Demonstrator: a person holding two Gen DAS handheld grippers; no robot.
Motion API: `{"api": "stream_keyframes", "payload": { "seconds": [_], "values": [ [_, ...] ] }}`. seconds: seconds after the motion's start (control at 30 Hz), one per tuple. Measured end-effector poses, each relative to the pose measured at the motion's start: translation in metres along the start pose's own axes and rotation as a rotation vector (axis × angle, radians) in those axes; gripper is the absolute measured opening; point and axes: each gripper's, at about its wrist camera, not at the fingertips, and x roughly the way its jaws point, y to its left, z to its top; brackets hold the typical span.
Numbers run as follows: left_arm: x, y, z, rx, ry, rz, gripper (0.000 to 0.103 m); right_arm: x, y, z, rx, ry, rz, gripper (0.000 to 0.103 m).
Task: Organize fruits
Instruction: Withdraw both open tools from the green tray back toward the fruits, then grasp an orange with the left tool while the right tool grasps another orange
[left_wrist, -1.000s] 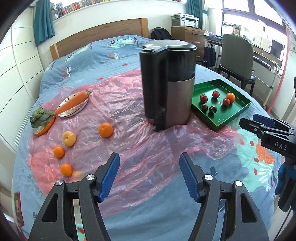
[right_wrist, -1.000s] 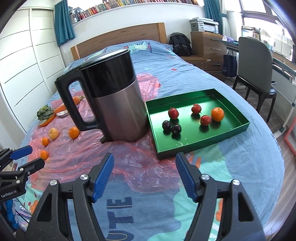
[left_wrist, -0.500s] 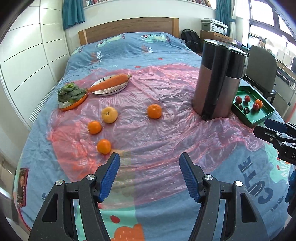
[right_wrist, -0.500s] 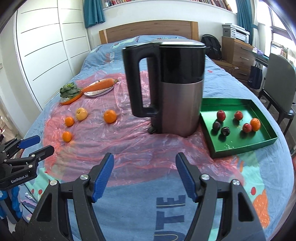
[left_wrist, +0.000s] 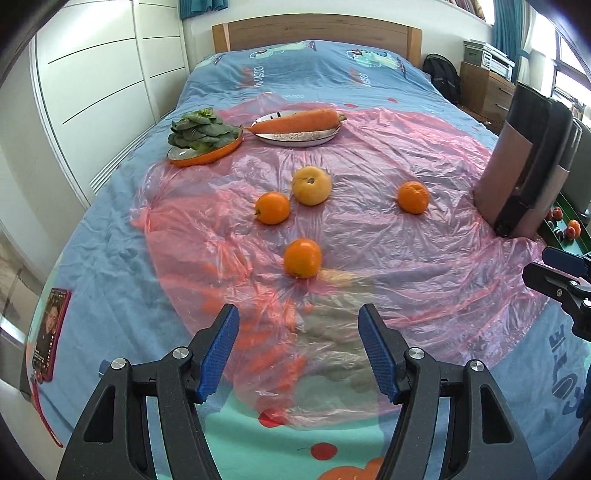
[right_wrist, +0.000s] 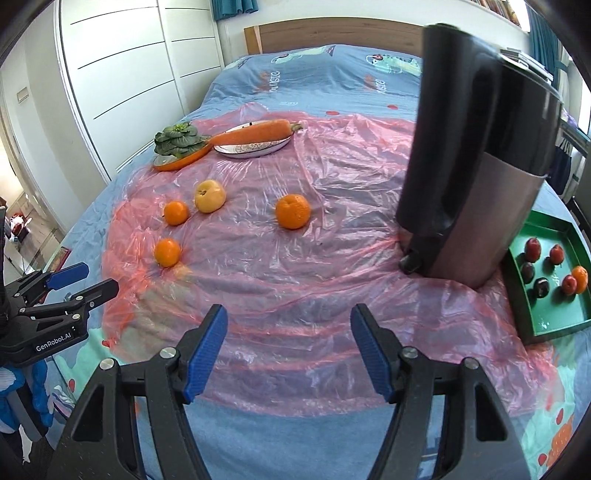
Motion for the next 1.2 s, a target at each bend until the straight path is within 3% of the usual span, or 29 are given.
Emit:
{"api": "stream_keyframes", "payload": {
  "seconds": [0.23, 0.77, 1.2],
  "values": [
    [0.030, 0.017, 0.010, -0.043, 0.025, -0.008, 0.061, 0.043, 0.012, 0.022, -0.028, 0.026, 0.027, 0.103],
    [0.113, 0.048, 0.081, -0.078, 0.040, 0.010, 0.061, 0.119, 0.005, 0.076, -0.020, 0.010, 0.023, 0.103],
    [0.152, 0.045, 0.093, -0.036, 0.062, -0.016, 0.061, 0.172, 0.002, 0.091, -0.019, 0.033, 0.021, 0.103]
  ]
}}
